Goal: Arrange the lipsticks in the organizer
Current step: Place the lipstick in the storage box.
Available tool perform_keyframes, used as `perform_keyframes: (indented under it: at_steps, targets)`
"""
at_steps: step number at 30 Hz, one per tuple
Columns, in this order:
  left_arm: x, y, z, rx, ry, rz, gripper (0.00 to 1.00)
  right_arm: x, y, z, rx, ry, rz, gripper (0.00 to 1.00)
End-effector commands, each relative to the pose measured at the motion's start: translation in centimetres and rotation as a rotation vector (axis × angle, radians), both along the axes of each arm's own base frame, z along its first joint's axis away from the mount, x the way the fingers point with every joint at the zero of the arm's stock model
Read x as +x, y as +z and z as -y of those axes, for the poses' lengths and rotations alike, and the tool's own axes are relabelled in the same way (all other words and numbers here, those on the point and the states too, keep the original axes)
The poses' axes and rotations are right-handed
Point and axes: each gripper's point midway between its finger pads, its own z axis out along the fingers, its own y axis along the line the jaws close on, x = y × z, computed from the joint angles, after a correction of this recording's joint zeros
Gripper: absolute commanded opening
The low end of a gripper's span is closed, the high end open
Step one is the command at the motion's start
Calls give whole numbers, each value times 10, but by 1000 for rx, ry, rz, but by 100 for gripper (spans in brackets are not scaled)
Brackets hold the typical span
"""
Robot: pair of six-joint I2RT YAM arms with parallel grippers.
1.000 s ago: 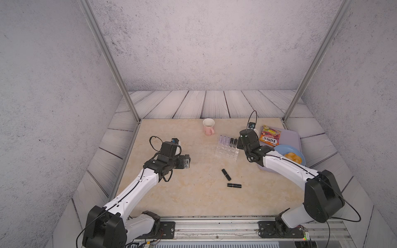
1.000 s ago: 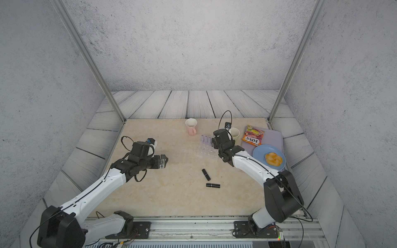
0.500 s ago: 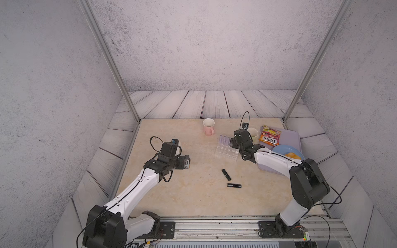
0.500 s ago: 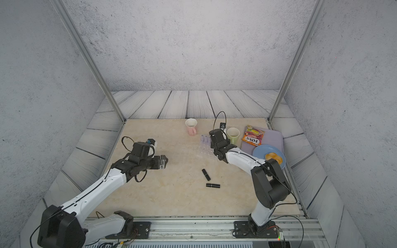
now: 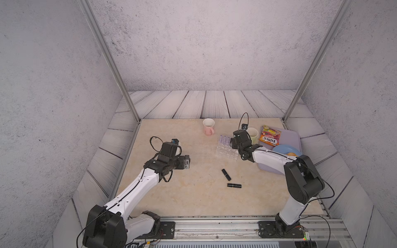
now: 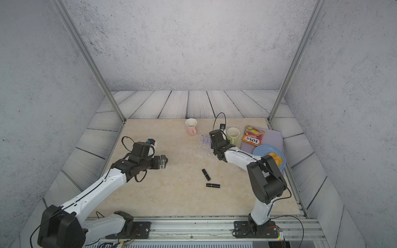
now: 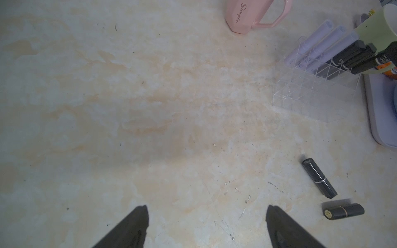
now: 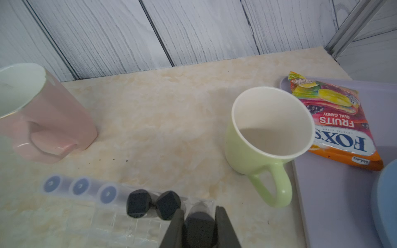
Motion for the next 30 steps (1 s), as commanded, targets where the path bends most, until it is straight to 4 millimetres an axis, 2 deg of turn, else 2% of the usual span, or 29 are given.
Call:
perform_keyframes:
  at_steps: [1,5,6,8,9,12,14,18,21,23,26,30]
  targets:
    - [2,-2,-4,15,7,-1,91,0,-11,-2,25,-7,-18,0]
    - [3,-2,-4,16,8,-1,91,0,-10,-2,37,-8,-24,3]
    - [3,-2,-4,16,8,0,91,0,-7,-3,38,-5,-27,8]
    - [3,-2,-4,14,9,0,91,0,1,-3,36,-3,-32,28]
    - [3,-2,-4,13,10,1,91,0,7,-3,36,-2,-30,34]
    - [4,-2,-5,12,14,1,91,-3,24,-2,46,-4,-20,46]
    - [4,-1,-6,12,15,2,91,-8,37,-3,64,0,-19,50]
    - [7,3,-14,34,61,9,92,-23,55,-5,110,22,-38,51]
    - [11,5,-31,89,151,18,96,-47,63,-24,141,99,-69,51]
    - [11,6,-36,101,169,18,99,-68,63,-42,143,170,-99,51]
    - [9,3,-29,64,146,-2,98,-106,44,-68,141,284,-219,50]
    - [7,3,-20,-10,154,-28,98,-156,13,-88,101,417,-418,50]
